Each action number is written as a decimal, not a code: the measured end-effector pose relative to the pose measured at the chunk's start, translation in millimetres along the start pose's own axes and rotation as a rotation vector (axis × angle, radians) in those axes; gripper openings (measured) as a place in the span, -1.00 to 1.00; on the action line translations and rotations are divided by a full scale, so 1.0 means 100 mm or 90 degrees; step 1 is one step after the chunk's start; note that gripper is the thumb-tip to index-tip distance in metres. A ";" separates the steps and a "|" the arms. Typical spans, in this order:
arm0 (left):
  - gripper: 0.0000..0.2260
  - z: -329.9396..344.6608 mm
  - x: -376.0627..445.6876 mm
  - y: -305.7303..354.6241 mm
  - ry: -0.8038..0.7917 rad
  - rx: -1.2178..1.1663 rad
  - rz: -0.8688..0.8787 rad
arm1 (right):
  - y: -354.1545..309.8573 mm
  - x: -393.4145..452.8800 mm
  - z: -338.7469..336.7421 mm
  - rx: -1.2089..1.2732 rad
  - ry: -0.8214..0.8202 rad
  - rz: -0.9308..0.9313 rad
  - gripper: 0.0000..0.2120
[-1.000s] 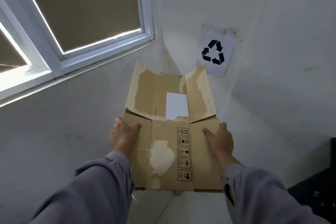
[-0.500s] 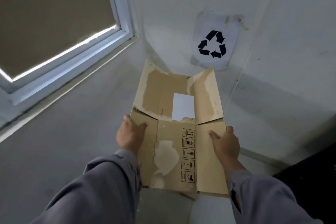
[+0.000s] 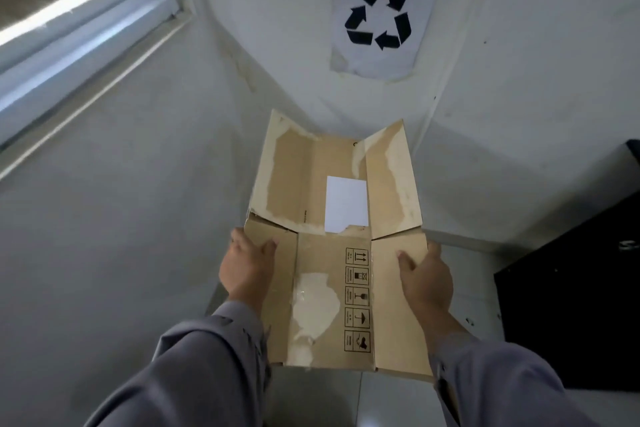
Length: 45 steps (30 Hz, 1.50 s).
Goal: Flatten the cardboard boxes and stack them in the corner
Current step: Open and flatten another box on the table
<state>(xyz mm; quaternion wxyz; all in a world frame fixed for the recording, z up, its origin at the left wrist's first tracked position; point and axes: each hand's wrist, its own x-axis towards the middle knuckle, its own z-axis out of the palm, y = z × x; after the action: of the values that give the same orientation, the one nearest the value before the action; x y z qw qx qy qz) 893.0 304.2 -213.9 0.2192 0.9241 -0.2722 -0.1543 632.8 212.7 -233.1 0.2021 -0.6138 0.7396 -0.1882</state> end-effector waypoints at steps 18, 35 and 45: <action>-0.55 3.59 1.34 -1.75 -0.032 0.000 0.001 | 1.83 0.61 3.85 -0.037 0.004 0.035 -0.63; -0.44 5.43 2.46 -2.45 -0.209 0.082 0.046 | 2.64 1.33 5.26 0.088 -0.137 0.194 -0.50; -0.46 5.78 2.72 -2.54 -0.234 0.142 0.036 | 2.87 1.44 5.56 0.012 -0.078 0.227 -0.56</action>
<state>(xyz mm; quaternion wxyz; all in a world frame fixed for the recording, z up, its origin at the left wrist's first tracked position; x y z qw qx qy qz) 989.1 155.2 -878.4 0.0663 0.8910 -0.3487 -0.2831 665.1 104.3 -865.3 0.2828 -0.4812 0.8212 -0.1188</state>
